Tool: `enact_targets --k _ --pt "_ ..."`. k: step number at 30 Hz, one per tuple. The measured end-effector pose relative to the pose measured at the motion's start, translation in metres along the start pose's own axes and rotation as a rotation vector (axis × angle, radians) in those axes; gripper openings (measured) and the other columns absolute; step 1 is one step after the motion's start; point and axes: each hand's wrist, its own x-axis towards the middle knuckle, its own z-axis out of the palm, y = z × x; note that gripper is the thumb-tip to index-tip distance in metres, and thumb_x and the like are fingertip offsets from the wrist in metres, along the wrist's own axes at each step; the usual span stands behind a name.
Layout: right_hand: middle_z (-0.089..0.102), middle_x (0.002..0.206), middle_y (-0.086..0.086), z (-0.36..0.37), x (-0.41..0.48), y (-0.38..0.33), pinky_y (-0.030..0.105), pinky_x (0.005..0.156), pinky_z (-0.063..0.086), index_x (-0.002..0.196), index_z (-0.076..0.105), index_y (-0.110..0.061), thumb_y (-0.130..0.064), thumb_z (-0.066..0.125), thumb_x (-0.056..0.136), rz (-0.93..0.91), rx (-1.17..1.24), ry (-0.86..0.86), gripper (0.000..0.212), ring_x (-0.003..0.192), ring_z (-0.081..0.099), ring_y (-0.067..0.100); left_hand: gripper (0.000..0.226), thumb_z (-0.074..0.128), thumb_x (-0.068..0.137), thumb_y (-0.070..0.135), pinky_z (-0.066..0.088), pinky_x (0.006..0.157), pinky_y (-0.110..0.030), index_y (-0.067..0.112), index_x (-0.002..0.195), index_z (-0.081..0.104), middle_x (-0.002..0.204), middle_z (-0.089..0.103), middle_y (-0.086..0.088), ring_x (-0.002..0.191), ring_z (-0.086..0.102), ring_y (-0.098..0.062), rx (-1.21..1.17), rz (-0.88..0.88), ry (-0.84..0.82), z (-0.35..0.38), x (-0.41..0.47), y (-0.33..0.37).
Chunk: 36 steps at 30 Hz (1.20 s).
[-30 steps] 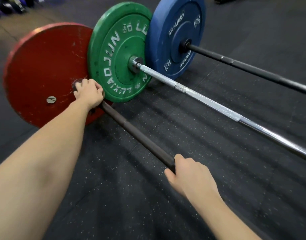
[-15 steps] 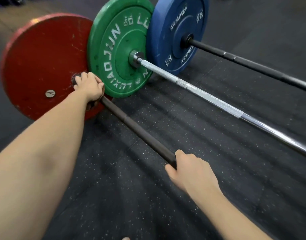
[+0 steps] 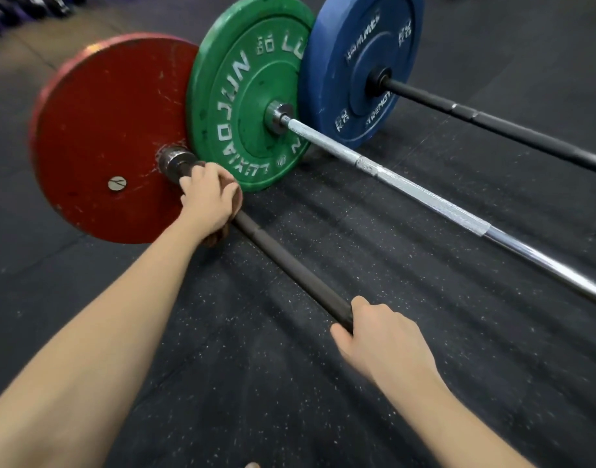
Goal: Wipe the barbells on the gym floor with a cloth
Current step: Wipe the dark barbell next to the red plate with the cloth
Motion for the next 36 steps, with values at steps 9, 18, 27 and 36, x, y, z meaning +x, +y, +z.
enact_targets --k 9,18,27,36 --pt "0.050 0.073 -0.006 -0.001 -0.001 -0.002 0.035 0.064 0.044 0.086 0.038 -0.022 -0.050 0.043 0.097 0.004 -0.004 0.005 0.031 0.061 0.049 0.018 0.036 0.044 0.108 0.025 0.059 0.080 -0.034 0.011 0.088 0.070 0.085 0.070 -0.006 0.078 0.069 -0.020 -1.992 -0.874 0.308 0.000 -0.040 -0.070" --pt "0.052 0.075 -0.006 0.002 0.001 -0.004 0.034 0.068 0.050 0.083 0.035 -0.023 -0.053 0.042 0.096 0.026 -0.035 0.015 0.033 0.066 0.053 0.018 0.051 0.040 0.104 0.048 0.041 0.114 -0.051 0.008 0.123 0.064 0.132 0.066 -0.020 0.122 0.062 -0.041 -2.141 -0.810 0.359 0.015 0.004 -0.049" --pt "0.055 0.075 -0.006 0.001 0.002 -0.005 0.032 0.069 0.053 0.081 0.034 -0.025 -0.054 0.043 0.096 0.033 -0.044 0.017 0.033 0.065 0.056 0.015 0.087 0.063 0.082 0.076 0.047 0.109 -0.056 0.009 0.137 0.061 0.132 0.067 -0.019 0.118 0.067 -0.040 -2.035 -0.671 0.095 0.008 0.014 -0.062" --pt "0.056 0.074 -0.006 -0.001 0.001 -0.006 0.032 0.068 0.054 0.084 0.038 -0.024 -0.053 0.043 0.096 0.031 -0.033 0.005 0.031 0.065 0.057 0.015 0.083 0.079 0.082 0.057 0.051 0.106 -0.053 0.006 0.142 0.053 0.130 0.067 -0.022 0.117 0.068 -0.038 -1.936 -0.667 -0.139 0.012 -0.002 -0.051"
